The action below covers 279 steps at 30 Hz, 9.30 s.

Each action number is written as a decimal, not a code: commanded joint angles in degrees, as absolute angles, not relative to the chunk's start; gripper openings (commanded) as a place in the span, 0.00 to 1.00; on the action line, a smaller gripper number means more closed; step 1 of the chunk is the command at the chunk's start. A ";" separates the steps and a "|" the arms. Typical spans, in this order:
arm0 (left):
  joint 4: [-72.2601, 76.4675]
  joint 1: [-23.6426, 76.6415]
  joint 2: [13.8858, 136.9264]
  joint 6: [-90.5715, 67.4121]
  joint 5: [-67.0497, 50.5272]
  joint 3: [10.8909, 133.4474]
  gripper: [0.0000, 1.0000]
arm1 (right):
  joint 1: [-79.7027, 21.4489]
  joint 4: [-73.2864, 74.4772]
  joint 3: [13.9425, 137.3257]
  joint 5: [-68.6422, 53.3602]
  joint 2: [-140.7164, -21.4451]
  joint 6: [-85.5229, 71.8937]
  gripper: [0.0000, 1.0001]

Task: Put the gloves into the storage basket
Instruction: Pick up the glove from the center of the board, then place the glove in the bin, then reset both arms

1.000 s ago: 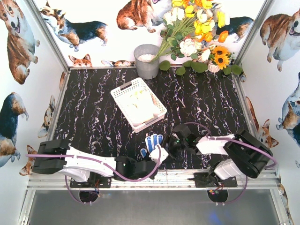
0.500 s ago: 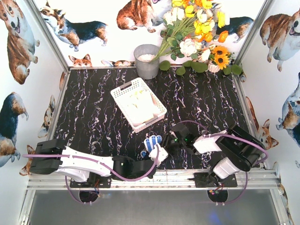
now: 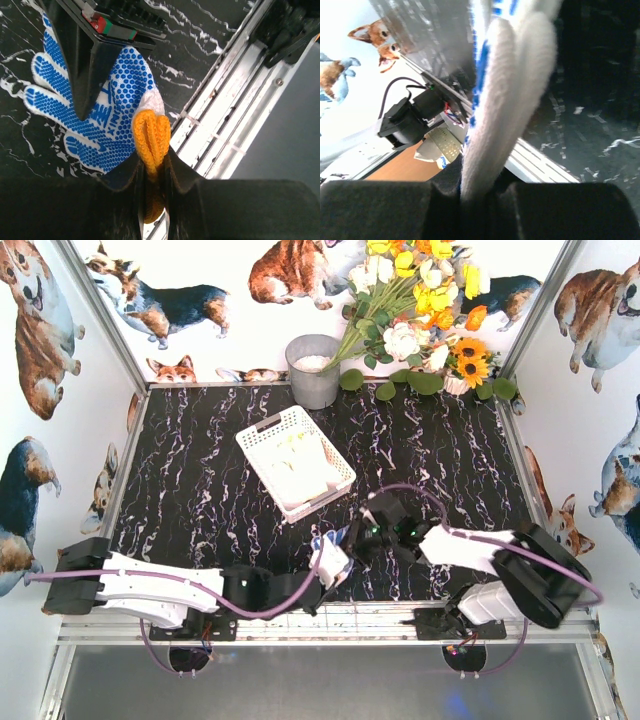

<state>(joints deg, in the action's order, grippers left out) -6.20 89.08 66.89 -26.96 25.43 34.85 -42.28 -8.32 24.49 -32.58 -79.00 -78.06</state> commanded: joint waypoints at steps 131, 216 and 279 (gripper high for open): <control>-10.02 32.53 78.06 -5.53 -2.83 56.18 0.75 | -28.83 25.65 104.92 -47.32 -128.00 -10.96 0.05; 12.61 28.74 105.78 -22.16 -8.19 66.21 0.25 | -33.22 18.47 76.16 -19.68 -109.50 -25.63 0.12; 34.88 -3.09 66.72 -11.85 17.50 19.51 1.00 | -5.89 -14.37 21.40 20.65 -55.51 -9.22 0.94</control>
